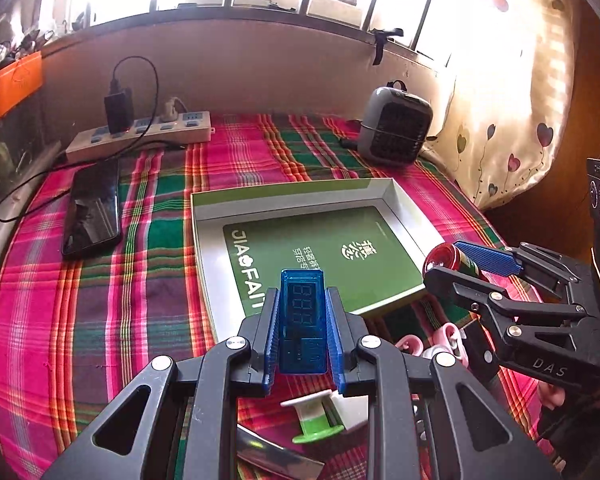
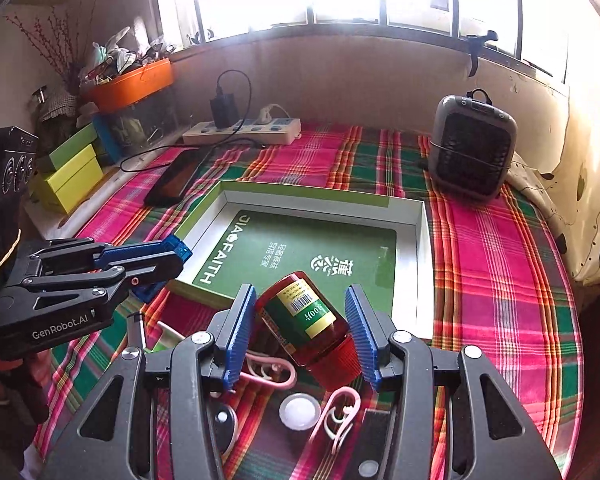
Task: Organize rigid objects
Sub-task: 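Lower and release tester into green box while right tool releases jar there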
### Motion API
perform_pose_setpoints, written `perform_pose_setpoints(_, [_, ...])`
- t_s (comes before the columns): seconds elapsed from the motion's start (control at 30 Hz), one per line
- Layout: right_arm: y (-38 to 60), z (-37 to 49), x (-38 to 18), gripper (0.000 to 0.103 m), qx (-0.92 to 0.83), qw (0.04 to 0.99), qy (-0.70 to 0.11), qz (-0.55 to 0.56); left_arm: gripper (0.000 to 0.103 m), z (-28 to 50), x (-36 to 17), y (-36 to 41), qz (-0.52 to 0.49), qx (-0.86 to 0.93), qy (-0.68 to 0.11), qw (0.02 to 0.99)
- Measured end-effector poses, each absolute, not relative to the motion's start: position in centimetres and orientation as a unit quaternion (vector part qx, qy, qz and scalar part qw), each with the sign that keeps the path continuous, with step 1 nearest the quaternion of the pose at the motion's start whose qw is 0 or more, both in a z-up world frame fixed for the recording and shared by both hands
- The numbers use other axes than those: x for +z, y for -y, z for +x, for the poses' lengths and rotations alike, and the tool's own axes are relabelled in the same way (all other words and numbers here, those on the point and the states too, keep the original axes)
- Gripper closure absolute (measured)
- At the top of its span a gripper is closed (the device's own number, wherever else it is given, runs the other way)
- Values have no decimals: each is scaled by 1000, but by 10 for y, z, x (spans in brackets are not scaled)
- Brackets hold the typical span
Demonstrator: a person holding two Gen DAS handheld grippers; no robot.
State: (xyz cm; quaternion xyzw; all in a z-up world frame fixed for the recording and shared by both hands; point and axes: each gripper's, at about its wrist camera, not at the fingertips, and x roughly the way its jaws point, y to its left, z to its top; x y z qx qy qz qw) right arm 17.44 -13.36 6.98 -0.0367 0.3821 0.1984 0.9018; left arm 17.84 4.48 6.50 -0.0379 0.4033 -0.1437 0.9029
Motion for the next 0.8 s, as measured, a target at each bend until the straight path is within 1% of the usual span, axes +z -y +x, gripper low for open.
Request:
perform_pose_setpoints(0.37, [128, 226, 43, 56, 185, 891, -413, -33, 83, 216, 47, -42, -39, -141, -419, 896])
perform_pose_setpoints(0.4, [128, 230, 40, 57, 184, 890, -415, -33, 83, 218, 45, -42, -37, -141, -421, 895])
perform_pose_setpoints(0.43, [128, 232, 38, 62, 184, 890, -417, -32, 83, 220, 43, -42, -36, -140, -423, 894])
perform_pose_setpoints(0.8, [124, 246, 19, 62, 178, 883, -433, -39, 83, 233, 26, -38, -30, -136, -441, 886])
